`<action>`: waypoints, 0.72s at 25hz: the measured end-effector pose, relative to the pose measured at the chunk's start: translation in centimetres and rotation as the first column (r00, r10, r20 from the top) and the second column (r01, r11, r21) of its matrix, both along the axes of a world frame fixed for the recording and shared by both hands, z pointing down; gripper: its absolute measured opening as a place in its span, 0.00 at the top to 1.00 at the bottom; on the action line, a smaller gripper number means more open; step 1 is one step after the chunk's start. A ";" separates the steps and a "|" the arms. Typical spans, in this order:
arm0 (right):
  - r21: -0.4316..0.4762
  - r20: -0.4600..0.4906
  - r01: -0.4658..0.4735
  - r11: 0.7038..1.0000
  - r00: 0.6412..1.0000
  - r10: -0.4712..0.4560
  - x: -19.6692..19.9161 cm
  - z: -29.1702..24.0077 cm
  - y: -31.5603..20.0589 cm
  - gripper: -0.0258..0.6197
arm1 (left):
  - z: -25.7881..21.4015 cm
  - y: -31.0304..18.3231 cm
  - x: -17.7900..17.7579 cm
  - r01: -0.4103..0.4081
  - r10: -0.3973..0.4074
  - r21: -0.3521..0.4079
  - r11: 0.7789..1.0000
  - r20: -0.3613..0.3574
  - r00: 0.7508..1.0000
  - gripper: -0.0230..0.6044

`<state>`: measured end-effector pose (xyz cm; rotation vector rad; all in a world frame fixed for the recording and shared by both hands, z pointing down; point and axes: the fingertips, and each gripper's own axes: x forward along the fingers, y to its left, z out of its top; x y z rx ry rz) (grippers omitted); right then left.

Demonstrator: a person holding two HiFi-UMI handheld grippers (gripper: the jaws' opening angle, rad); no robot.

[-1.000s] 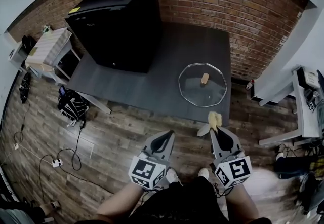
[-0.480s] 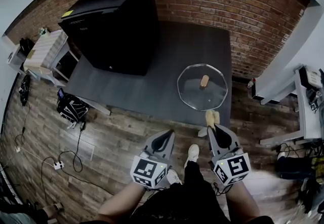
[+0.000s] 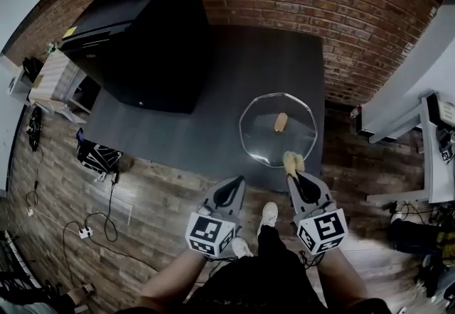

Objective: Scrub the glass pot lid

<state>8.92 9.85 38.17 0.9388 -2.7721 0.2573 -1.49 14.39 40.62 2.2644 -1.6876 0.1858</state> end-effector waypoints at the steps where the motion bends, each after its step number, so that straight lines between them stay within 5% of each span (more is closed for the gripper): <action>1: -0.006 -0.006 0.005 1.000 1.000 -0.005 0.0 0.4 -0.7 0.90 | 0.3 -0.8 0.0 0.002 -0.002 -0.006 1.000 0.001 1.000 0.91; 18: -0.112 -0.091 0.140 0.984 0.984 -0.150 -0.1 7.0 -8.1 0.90 | 8.8 -9.8 0.0 0.060 -0.045 -0.200 0.978 0.080 0.996 0.91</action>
